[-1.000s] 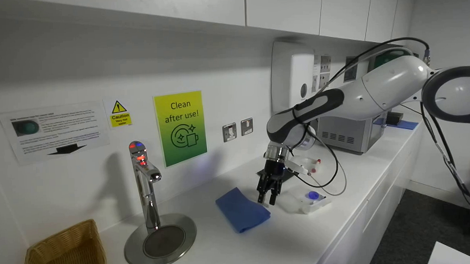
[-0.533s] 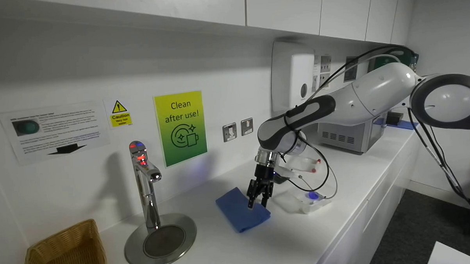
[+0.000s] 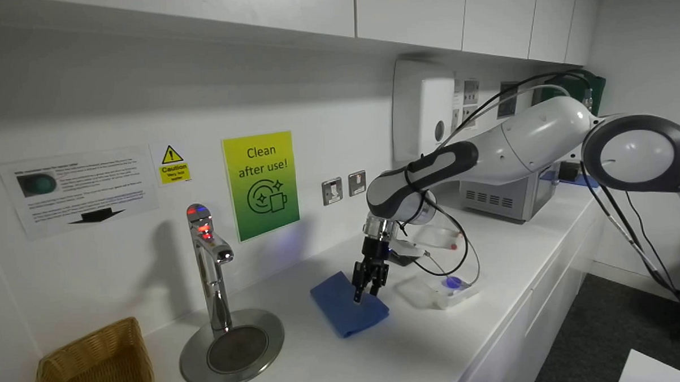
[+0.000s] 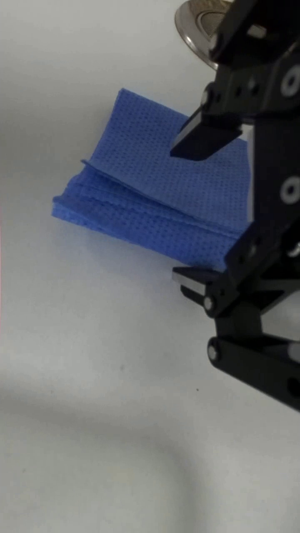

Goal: Put the blue object in the lunchbox

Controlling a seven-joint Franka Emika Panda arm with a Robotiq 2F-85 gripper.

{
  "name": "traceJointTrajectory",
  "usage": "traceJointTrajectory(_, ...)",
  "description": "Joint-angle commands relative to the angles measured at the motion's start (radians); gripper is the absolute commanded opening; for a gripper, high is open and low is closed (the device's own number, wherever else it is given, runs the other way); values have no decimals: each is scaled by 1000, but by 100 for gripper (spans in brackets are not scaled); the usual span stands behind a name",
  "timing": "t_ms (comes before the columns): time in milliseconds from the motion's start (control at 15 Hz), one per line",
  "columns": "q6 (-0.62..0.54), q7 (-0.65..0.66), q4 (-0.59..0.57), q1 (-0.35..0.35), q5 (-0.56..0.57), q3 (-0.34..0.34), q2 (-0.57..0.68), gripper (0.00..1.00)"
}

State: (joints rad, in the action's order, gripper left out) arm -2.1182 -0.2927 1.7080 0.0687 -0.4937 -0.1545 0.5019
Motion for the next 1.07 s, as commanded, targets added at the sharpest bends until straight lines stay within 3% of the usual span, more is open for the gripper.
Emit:
traceJointTrajectory(0, -6, 21, -34, -11, 13, -18, 28, 43)
traceJointTrajectory(400, -5, 10, -29, -23, -6, -26, 30, 1)
traceJointTrajectory(1000, -74, 4, 52, -6, 22, -29, -79, 1)
